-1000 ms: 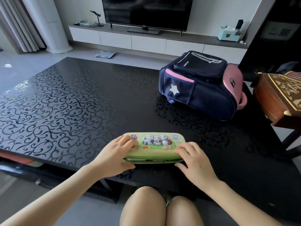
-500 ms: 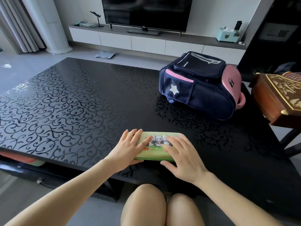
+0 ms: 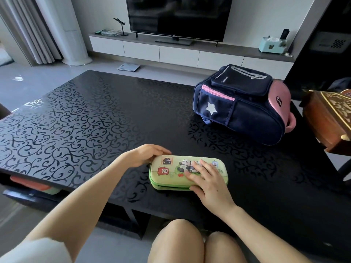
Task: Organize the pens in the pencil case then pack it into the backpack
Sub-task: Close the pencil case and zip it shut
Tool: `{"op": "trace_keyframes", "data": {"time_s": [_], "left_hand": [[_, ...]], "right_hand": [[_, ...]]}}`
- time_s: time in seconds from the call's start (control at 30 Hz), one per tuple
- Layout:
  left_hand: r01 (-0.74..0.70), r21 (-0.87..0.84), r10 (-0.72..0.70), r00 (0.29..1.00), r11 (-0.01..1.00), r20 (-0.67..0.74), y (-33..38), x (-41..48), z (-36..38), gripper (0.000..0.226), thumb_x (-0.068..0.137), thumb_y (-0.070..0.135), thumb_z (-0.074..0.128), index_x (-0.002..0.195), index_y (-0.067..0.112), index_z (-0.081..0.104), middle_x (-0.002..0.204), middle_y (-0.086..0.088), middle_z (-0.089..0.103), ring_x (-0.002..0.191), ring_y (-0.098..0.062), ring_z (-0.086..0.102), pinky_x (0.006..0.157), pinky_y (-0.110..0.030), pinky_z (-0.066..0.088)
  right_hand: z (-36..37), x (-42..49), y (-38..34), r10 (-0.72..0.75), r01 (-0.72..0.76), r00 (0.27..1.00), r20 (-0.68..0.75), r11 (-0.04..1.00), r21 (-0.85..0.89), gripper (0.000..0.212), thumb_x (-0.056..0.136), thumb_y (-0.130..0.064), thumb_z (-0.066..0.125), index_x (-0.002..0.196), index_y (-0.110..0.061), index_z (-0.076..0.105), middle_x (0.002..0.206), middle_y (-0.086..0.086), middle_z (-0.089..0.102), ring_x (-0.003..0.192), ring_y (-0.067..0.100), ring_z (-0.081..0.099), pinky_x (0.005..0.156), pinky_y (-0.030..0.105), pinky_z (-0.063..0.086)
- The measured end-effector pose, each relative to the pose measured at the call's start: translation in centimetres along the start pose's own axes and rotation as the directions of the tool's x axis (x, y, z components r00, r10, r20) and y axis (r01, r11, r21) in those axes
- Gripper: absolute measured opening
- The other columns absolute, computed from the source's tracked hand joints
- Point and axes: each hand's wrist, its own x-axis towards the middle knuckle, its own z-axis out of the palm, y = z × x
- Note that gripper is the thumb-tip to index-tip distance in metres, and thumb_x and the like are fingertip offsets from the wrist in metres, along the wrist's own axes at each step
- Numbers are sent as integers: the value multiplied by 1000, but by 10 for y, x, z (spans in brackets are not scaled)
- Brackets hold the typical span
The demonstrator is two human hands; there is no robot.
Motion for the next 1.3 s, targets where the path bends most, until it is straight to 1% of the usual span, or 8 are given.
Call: {"op": "trace_keyframes", "data": {"time_s": [0.1,0.3,0.43,0.6,0.8,0.93,1.13,1.3], "left_hand": [[-49,14,48,997,999,64,13,-3,1,27,92,1,40,114,-2,56,78,0,55,62,-4,56,46,-8,44],[70,201,-79,996,977,37,-11,16,-18,25,91,10,45,106,1,63,91,-10,55,81,-20,48,72,-29,40],[-41,283,33,999,958,35,-33,18,-23,25,95,17,45,83,21,66,83,3,60,77,-11,48,74,-26,38],[-197,617,250,968,762,0,-41,25,-16,22,94,13,45,100,6,65,95,-1,63,90,-16,55,77,-24,41],[-391,689,474,877,610,78,-57,22,-25,13,91,13,50,91,5,59,79,-5,58,84,-16,47,71,-23,40],[-417,725,564,824,548,47,-78,7,-33,33,88,31,35,76,5,50,69,-1,51,78,-11,37,69,-26,40],[-341,668,526,846,661,-89,-89,-51,5,30,75,35,32,63,10,42,61,-3,43,65,-13,40,60,-27,37],[-187,565,395,878,803,-270,-74,-76,60,33,80,15,52,55,17,33,56,-3,43,56,-20,38,50,-26,28]], "right_hand": [[2,1,2,-2,2,1000,13,1000,0,40,81,-36,49,120,-31,53,127,6,60,120,30,48,100,49,43],[2,0,3,3,-3,1000,24,1000,5,45,75,-30,63,120,-30,56,127,5,60,120,30,49,101,47,43],[2,0,4,-3,3,1000,12,1000,0,41,78,-33,58,119,-29,56,127,5,60,117,32,53,99,46,44],[3,0,3,-8,8,1000,21,999,-32,44,75,-31,63,118,-28,58,127,6,60,115,33,54,96,46,46],[3,0,4,-19,21,999,26,996,-84,42,76,-32,62,118,-27,59,128,6,59,117,31,53,98,44,46],[3,1,5,-15,17,1000,19,997,-77,43,77,-31,64,119,-27,58,128,6,59,117,31,52,99,43,45],[3,1,2,-7,10,999,32,997,-74,53,70,-23,79,119,-26,57,127,9,60,115,34,53,97,47,45],[1,3,-5,42,-37,998,56,996,-87,51,66,-18,83,115,-21,65,124,11,62,113,37,56,95,49,47]]}}
